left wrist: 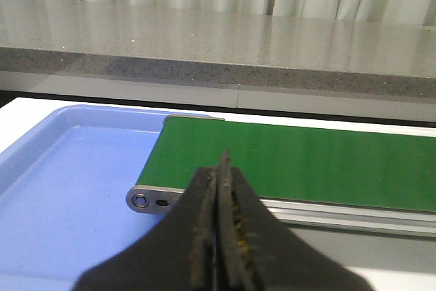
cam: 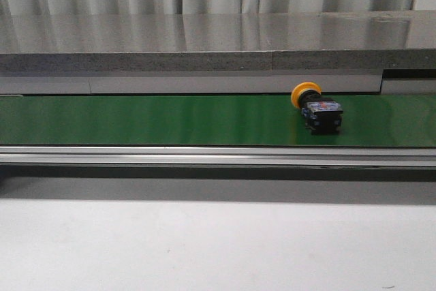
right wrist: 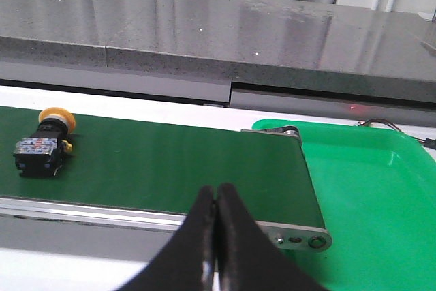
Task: Move button from right to left
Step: 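Let the belt carry the button toward the left arm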
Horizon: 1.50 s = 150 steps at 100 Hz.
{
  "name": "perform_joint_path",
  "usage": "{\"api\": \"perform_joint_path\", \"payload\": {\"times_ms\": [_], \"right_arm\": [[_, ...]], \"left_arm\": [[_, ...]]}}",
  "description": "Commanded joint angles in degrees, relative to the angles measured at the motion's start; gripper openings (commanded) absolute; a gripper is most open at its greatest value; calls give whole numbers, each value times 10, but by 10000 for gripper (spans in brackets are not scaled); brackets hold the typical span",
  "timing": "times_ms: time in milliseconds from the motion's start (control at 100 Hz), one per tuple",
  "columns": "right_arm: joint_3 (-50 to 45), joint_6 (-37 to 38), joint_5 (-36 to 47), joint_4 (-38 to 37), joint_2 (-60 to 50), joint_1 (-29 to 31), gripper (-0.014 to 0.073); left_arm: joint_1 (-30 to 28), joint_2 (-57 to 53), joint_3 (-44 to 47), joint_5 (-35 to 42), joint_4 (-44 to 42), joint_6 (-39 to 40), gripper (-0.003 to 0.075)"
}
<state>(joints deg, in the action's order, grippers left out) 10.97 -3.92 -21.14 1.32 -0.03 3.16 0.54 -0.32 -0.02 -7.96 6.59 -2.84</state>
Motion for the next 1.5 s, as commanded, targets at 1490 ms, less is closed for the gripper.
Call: {"api": "perform_joint_path", "payload": {"times_ms": [1490], "right_arm": [[13,0,48,-6,6,1,-60]], "left_arm": [[-2,178,-269,-135,26,-1,-20]]}}
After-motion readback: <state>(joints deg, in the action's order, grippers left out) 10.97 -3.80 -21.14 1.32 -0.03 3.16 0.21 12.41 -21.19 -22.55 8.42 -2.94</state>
